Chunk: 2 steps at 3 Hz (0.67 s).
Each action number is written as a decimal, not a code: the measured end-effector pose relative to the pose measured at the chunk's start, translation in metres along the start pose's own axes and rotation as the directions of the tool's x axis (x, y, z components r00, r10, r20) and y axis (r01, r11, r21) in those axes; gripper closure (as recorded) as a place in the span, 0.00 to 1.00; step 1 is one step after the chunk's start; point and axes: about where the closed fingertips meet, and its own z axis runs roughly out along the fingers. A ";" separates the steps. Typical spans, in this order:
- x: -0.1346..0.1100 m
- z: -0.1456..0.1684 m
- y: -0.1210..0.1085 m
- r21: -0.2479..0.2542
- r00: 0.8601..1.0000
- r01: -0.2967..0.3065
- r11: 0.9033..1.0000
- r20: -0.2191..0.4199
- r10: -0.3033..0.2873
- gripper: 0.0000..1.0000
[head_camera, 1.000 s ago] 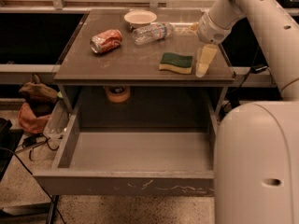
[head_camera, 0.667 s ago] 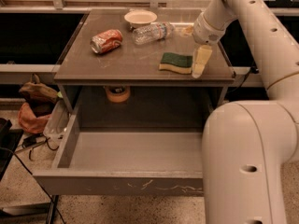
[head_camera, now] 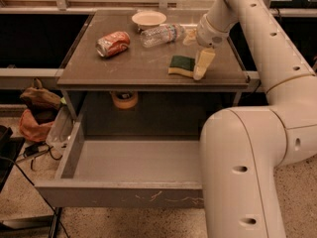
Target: Place sponge into top drawer
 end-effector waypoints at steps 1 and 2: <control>-0.001 0.004 -0.004 0.013 1.000 0.000 1.000 0.003 0.000 0.41; -0.001 0.004 -0.005 0.013 1.000 0.000 1.000 0.004 0.000 0.64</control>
Offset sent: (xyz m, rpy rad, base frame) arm 0.0043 0.0021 -0.0017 0.0050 -0.0101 -0.0028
